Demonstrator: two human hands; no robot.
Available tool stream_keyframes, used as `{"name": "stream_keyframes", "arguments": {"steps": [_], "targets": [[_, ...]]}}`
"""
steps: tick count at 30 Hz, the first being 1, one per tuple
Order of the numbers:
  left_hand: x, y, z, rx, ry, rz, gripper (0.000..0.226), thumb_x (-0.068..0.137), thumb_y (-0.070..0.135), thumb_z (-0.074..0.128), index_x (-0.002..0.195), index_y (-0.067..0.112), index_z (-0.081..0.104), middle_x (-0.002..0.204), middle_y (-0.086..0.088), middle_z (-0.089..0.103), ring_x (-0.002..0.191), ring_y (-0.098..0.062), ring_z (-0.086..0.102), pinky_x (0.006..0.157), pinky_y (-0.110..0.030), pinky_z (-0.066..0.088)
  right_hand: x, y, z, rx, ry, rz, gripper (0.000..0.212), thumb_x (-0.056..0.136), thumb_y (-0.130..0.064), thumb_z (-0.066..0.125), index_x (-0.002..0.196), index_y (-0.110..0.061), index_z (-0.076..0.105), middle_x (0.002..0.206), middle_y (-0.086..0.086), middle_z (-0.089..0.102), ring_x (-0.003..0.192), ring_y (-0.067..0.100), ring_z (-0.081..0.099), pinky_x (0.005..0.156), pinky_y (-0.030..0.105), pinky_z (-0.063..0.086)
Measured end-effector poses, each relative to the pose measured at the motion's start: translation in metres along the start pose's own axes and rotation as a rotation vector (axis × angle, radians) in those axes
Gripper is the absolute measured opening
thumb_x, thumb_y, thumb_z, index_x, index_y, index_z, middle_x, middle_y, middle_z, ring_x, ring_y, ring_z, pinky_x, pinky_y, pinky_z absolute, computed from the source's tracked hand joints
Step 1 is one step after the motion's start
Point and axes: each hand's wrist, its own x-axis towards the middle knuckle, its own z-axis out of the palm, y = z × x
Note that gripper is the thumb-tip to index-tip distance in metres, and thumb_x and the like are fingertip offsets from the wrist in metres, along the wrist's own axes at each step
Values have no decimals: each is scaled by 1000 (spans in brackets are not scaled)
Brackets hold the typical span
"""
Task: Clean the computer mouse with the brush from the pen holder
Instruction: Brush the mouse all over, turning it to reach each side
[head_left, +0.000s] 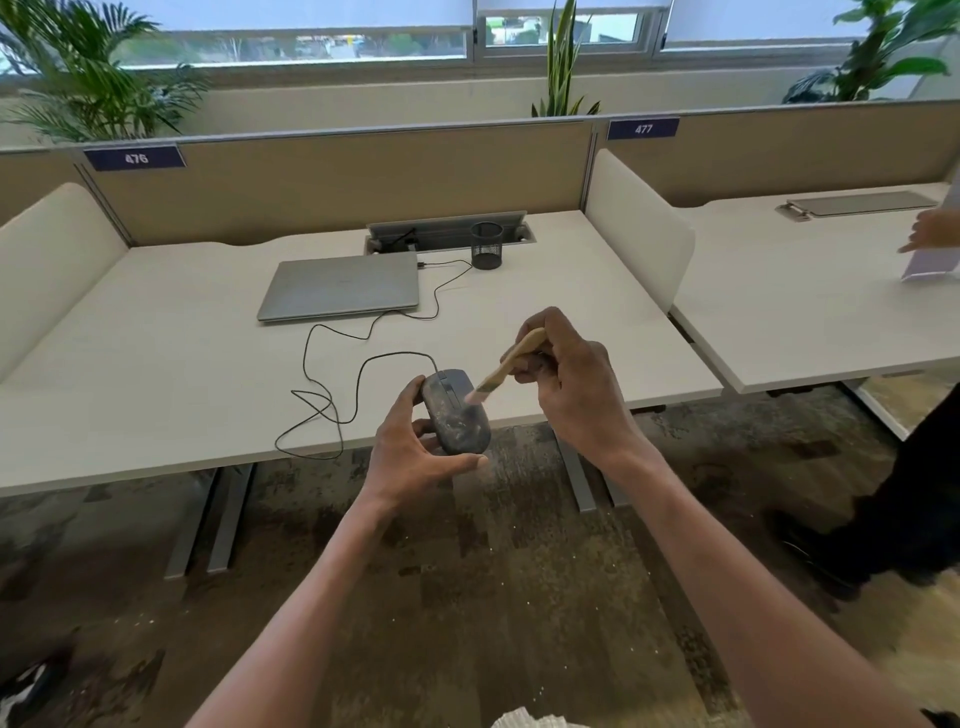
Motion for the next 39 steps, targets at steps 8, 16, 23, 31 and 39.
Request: {"name": "stream_keyframes", "arguments": {"steps": [8, 16, 23, 31, 39], "targets": [[3, 3, 0, -35, 8, -11, 119, 52, 27, 99, 149, 18, 32, 148, -6, 45, 104, -18, 66, 77, -25, 62, -11, -5, 7, -133, -159, -146, 27, 93, 7, 60, 111, -11, 51, 92, 4, 70, 78, 13, 68, 69, 17, 57], [4, 7, -1, -31, 14, -16, 117, 49, 34, 99, 146, 21, 35, 147, -5, 47, 98, -22, 71, 72, -31, 64, -3, -11, 3, -123, -76, -173, 23, 94, 3, 62, 113, -8, 53, 94, 6, 71, 78, 16, 70, 69, 27, 61], [3, 8, -5, -67, 21, -47, 118, 44, 39, 98, 144, 22, 37, 141, -1, 51, 94, -20, 73, 70, -35, 64, -19, -11, 4, -156, -184, -186, 24, 93, 6, 61, 109, -9, 55, 93, 5, 70, 82, 15, 70, 71, 18, 58], [5, 4, -5, -47, 34, -48, 114, 48, 36, 99, 143, 20, 39, 140, -4, 52, 98, -22, 72, 71, -35, 64, -18, -7, -7, -96, -119, -164, 23, 92, 7, 61, 110, -7, 55, 97, 5, 72, 83, 15, 70, 72, 24, 59], [7, 5, -8, -59, 67, -67, 117, 47, 36, 99, 145, 18, 38, 141, -6, 53, 96, -22, 73, 74, -41, 64, -29, -6, -5, -133, -202, -178, 23, 91, 8, 62, 109, -7, 58, 93, 0, 69, 78, -3, 60, 68, 3, 45]]}}
